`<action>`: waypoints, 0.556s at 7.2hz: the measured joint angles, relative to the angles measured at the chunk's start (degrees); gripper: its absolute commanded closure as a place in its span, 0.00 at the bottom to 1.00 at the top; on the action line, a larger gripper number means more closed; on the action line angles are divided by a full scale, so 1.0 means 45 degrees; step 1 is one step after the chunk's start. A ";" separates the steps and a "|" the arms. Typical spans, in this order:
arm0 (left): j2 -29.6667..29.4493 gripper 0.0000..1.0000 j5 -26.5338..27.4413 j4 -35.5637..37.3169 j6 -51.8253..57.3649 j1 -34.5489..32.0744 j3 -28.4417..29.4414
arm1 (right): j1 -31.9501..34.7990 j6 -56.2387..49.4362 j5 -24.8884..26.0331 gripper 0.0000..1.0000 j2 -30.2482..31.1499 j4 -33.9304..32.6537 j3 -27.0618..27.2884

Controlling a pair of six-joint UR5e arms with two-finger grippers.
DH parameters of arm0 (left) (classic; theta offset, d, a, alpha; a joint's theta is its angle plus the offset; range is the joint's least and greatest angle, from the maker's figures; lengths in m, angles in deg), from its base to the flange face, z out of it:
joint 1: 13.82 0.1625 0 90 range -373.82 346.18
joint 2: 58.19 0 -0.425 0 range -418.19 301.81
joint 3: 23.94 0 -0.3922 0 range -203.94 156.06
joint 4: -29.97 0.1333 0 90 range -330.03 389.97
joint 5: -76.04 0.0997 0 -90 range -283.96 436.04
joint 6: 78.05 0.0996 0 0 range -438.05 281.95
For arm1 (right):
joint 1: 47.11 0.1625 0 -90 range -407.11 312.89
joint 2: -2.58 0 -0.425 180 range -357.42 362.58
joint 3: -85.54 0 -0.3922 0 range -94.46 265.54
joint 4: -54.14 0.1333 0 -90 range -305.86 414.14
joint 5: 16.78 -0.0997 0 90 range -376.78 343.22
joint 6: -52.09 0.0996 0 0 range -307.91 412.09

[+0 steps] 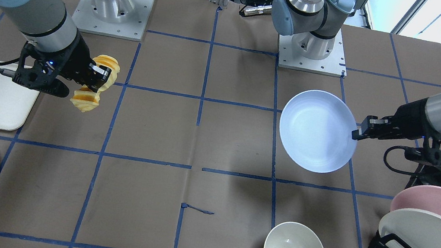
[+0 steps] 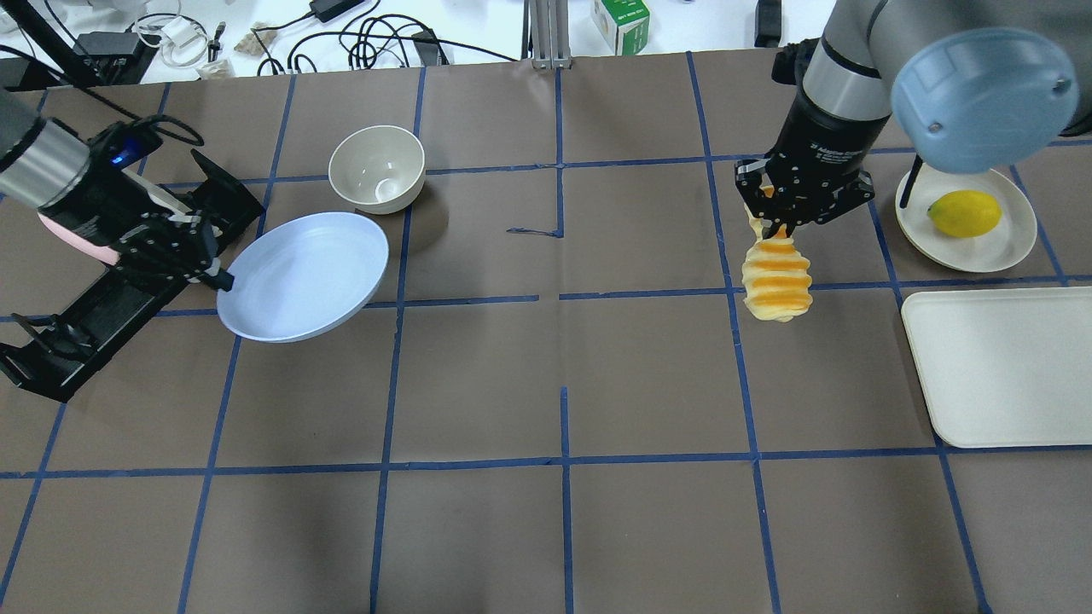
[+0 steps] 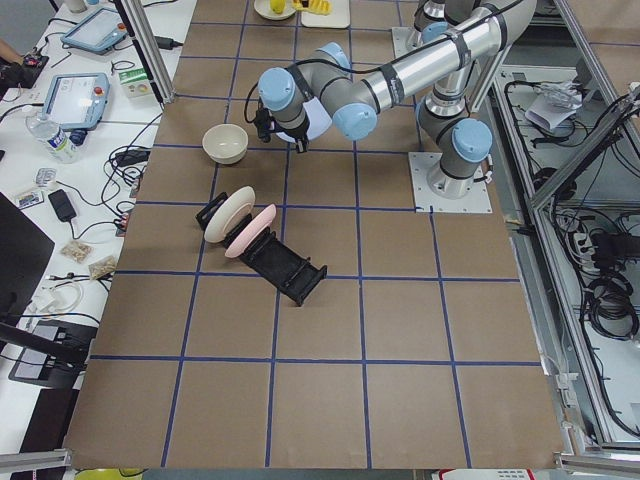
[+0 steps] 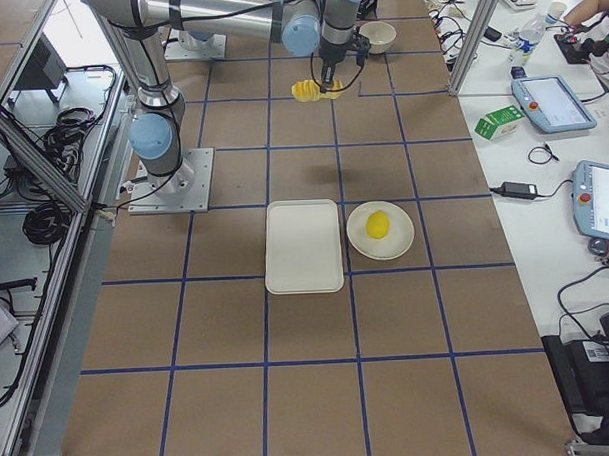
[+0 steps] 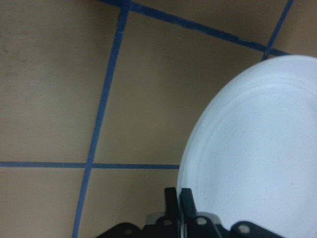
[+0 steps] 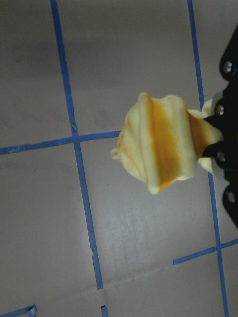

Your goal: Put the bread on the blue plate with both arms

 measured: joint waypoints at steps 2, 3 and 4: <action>-0.0204 1.00 -0.0744 0.3675 -0.0975 -0.2118 -0.1234 | 0.1159 0.1124 -0.0022 1.00 -0.0289 -0.0251 0.0015; -0.0476 1.00 -0.0827 0.5862 -0.1728 -0.3196 -0.2033 | 0.1576 0.1379 -0.0029 1.00 -0.0482 -0.0472 0.0018; -0.0923 1.00 -0.0855 0.7675 -0.2501 -0.3979 -0.2696 | 0.1900 0.1487 -0.0042 1.00 -0.0650 -0.0681 0.0025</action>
